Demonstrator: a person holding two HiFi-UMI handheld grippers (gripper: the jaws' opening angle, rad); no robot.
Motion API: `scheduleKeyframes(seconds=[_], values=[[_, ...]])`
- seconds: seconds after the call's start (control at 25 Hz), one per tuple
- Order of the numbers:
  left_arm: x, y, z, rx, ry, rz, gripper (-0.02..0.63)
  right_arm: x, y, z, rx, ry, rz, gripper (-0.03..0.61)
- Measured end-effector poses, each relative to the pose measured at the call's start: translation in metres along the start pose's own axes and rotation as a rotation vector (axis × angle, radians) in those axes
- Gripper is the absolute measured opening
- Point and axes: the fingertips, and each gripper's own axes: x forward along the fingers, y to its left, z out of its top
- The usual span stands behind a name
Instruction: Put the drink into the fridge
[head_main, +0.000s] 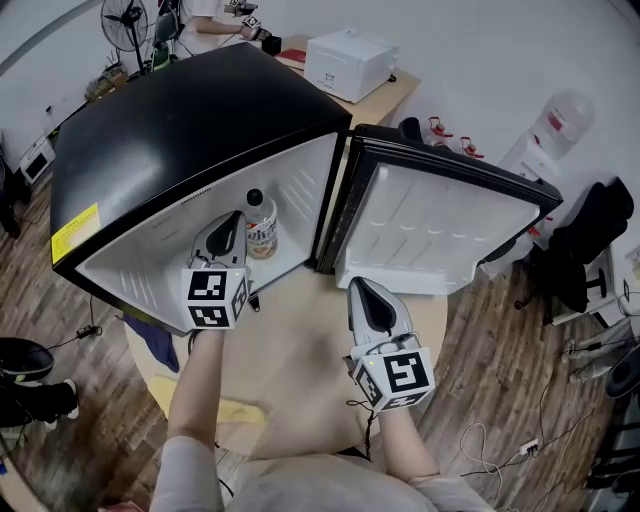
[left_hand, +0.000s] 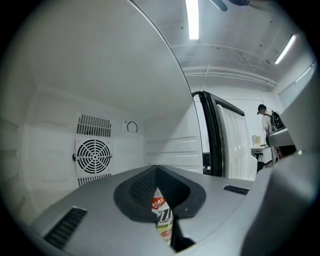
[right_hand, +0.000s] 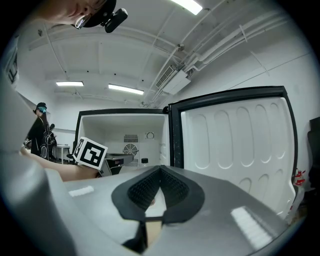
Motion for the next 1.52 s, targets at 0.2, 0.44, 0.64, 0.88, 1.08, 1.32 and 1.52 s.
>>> scheduleKeyframes(seconds=[0.2, 0.44, 0.64, 0.88, 1.08, 1.32, 1.52], values=[[-0.037, -0.002, 0.004, -0.038, -0.003, 0.001, 0.008, -0.007, 0.019, 0.002, -0.003, -0.004, 0.015, 0.011], [-0.086, -0.004, 0.008, -0.067, 0.002, -0.003, 0.008, -0.017, 0.043, 0.005, -0.014, -0.007, 0.039, 0.011], [-0.125, -0.005, 0.017, -0.063, -0.011, -0.004, 0.008, -0.026, 0.061, 0.008, -0.011, -0.018, 0.049, 0.011], [-0.171, -0.011, 0.032, -0.061, -0.046, -0.012, 0.008, -0.042, 0.081, 0.015, -0.011, -0.032, 0.055, 0.011], [-0.206, -0.009, 0.045, -0.061, -0.090, 0.000, 0.008, -0.057, 0.093, 0.020, -0.015, -0.045, 0.047, 0.011], [-0.245, -0.006, 0.054, -0.073, -0.129, 0.027, 0.008, -0.080, 0.104, 0.026, -0.022, -0.061, 0.033, 0.011], [-0.275, -0.009, 0.059, -0.045, -0.151, 0.042, 0.008, -0.098, 0.116, 0.032, -0.034, -0.077, 0.024, 0.011]])
